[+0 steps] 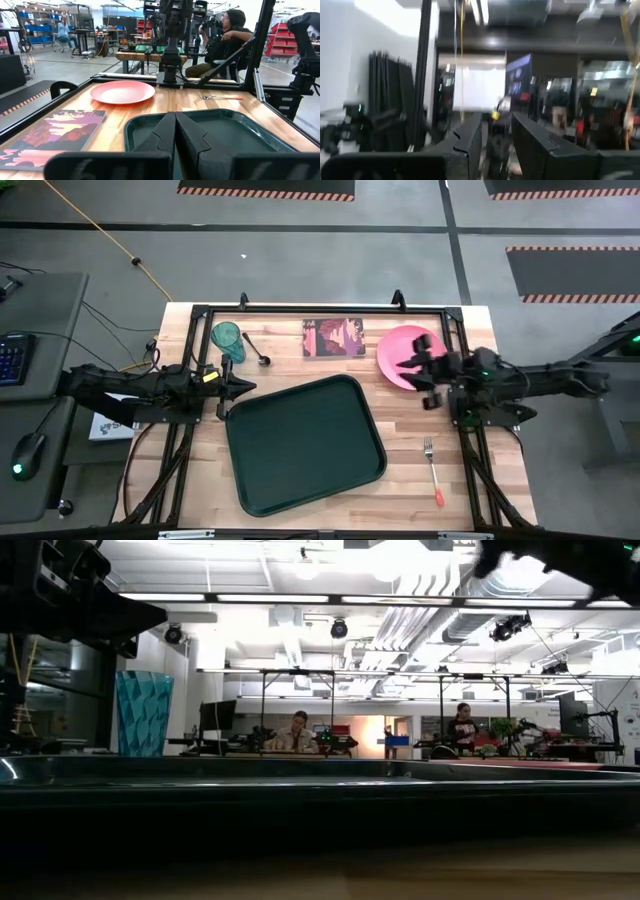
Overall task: Pick and place plate/cup/fork/spoon on tray
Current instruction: Put the pink plate on the center of the black serving tray
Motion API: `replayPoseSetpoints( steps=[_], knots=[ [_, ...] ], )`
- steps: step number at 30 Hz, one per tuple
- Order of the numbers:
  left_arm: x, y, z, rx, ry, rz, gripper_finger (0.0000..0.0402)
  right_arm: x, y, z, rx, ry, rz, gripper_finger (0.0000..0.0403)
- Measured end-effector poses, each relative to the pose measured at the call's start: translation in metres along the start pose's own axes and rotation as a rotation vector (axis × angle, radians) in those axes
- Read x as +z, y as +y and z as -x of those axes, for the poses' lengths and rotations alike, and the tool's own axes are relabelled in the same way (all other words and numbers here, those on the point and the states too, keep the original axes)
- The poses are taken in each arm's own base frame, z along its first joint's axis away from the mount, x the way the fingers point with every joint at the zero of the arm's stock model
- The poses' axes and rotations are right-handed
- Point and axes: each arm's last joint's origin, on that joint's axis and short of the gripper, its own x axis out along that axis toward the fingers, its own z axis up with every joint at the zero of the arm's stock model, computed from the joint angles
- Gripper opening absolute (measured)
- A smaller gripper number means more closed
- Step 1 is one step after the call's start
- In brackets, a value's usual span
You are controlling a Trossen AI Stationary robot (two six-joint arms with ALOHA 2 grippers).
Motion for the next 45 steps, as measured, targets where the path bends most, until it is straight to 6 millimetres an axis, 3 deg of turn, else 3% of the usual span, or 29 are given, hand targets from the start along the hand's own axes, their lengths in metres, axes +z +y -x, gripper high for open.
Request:
replayPoseSetpoints(
  steps=[6, 11, 15, 21, 28, 39, 45],
  knots=[
    [0.000, 0.000, 0.000, 0.000, 0.000, 0.000, 0.0000, -0.003, -0.014, -0.044, -0.085, 0.286, 0.023, 0.0099],
    [0.000, 0.000, 0.000, 0.000, 0.000, 0.000, 0.0000, 0.000, -0.023, -0.058, -0.192, 0.712, -0.017, 0.0099],
    [0.000, 0.000, 0.000, 0.000, 0.000, 0.000, 0.0000, -0.007, -0.019, -0.049, -0.306, 1.087, -0.245, 0.0099],
    [0.000, 0.000, 0.000, 0.000, 0.000, 0.000, 0.0000, -0.049, 0.002, -0.020, -0.485, 1.416, -0.406, 0.0099],
    [0.000, 0.000, 0.000, 0.000, 0.000, 0.000, 0.0000, -0.076, 0.008, -0.005, -0.626, 1.483, -0.321, 0.0108],
    [0.000, 0.000, 0.000, 0.000, 0.000, 0.000, 0.0000, -0.101, -0.002, -0.008, -0.744, 1.531, -0.215, 0.0223],
    [0.000, 0.000, 0.000, 0.000, 0.000, 0.000, 0.0000, -0.124, -0.005, -0.009, -0.794, 1.598, -0.065, 0.0245]
  ],
)
